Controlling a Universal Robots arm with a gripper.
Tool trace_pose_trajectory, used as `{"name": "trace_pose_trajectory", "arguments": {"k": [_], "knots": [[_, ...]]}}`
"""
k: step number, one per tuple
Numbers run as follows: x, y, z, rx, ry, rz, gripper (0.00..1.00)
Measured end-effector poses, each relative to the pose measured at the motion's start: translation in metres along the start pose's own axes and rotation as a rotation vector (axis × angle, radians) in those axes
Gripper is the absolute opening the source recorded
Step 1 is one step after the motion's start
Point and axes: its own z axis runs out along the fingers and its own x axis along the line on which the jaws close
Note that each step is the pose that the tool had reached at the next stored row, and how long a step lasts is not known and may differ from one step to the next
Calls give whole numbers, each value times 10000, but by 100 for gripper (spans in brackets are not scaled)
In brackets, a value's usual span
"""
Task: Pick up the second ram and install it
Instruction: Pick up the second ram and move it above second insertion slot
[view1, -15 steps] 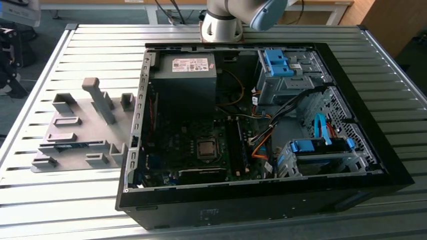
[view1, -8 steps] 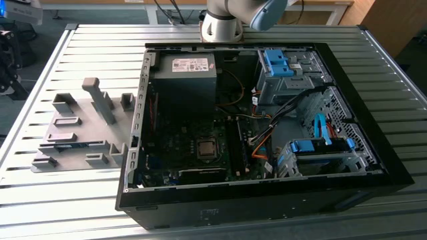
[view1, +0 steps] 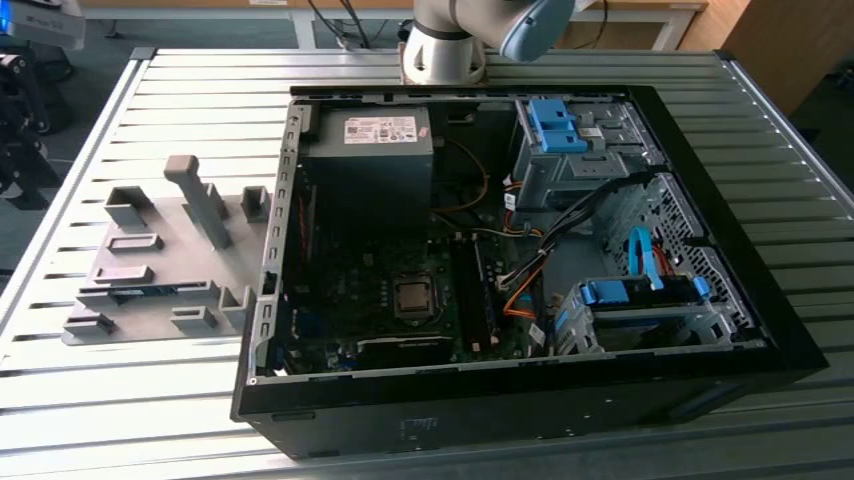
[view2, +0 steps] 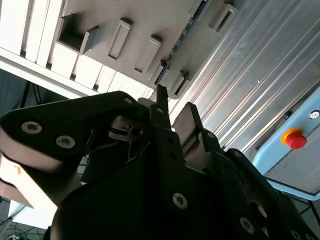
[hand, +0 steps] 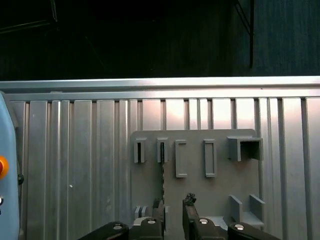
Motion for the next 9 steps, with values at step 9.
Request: {"name": "trace_pose_trajectory", "arguments": {"k": [9], "knots": [[8, -3, 116, 40, 5, -317, 42]]}}
